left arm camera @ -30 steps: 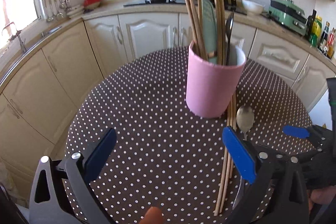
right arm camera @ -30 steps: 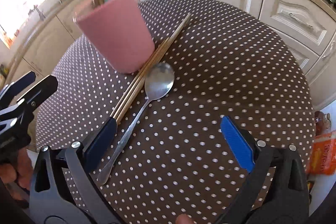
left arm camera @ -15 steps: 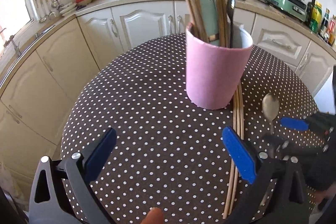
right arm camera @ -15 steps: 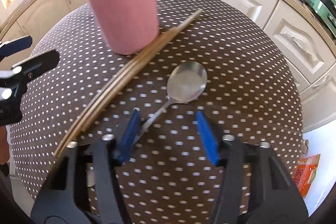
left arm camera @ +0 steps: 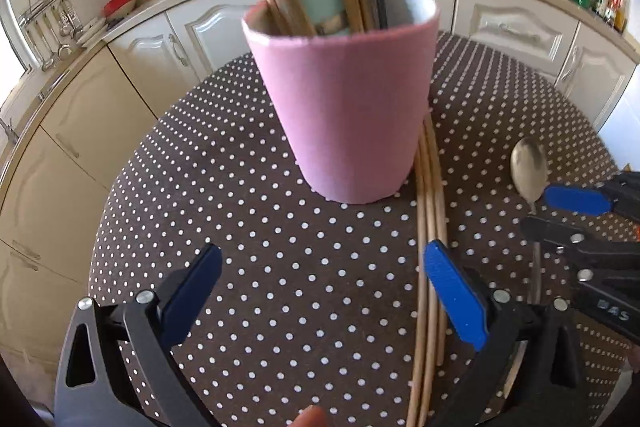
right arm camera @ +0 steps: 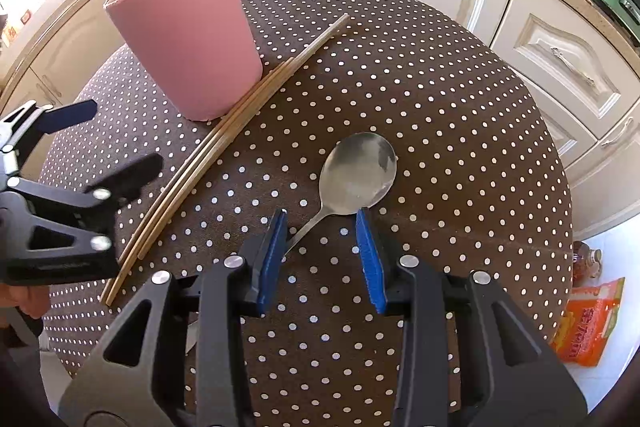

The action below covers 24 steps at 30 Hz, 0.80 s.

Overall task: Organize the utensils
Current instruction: 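Move both tools down toward the metal spoon and remaining chopsticks, then grasp a chopstick with the left tool while the right tool grasps the metal spoon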

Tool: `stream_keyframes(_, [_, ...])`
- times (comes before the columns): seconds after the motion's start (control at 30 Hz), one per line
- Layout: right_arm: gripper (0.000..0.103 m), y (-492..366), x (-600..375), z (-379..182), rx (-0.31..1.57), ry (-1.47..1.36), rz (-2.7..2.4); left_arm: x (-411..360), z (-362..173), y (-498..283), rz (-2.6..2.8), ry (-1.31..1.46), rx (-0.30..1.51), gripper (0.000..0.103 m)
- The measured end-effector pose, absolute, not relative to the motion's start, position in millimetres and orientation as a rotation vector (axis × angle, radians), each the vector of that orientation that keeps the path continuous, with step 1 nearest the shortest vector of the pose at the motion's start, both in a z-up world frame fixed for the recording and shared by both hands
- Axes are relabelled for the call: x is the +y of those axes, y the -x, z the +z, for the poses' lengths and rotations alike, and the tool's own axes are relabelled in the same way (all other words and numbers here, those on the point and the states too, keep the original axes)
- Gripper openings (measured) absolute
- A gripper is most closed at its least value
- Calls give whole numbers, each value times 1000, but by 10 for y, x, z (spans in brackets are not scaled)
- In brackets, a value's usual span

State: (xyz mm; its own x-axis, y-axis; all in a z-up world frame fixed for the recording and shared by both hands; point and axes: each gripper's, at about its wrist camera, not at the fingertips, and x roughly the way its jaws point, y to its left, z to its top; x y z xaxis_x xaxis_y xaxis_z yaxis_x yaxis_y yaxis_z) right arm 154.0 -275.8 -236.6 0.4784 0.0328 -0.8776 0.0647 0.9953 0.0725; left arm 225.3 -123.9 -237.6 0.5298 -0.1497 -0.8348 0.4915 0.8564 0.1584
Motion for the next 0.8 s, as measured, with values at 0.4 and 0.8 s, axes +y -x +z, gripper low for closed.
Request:
stream_keyframes(0.4, [36,-1537,-2791,-2360,1073,-98,-21,-1364,-2471,-2310,-423,-435,975,99])
stream_keyframes(0.8, [21,-1391,-2624,-2366,1127,21,12,-1612,-2446,-2267,-573,-414,1041,25])
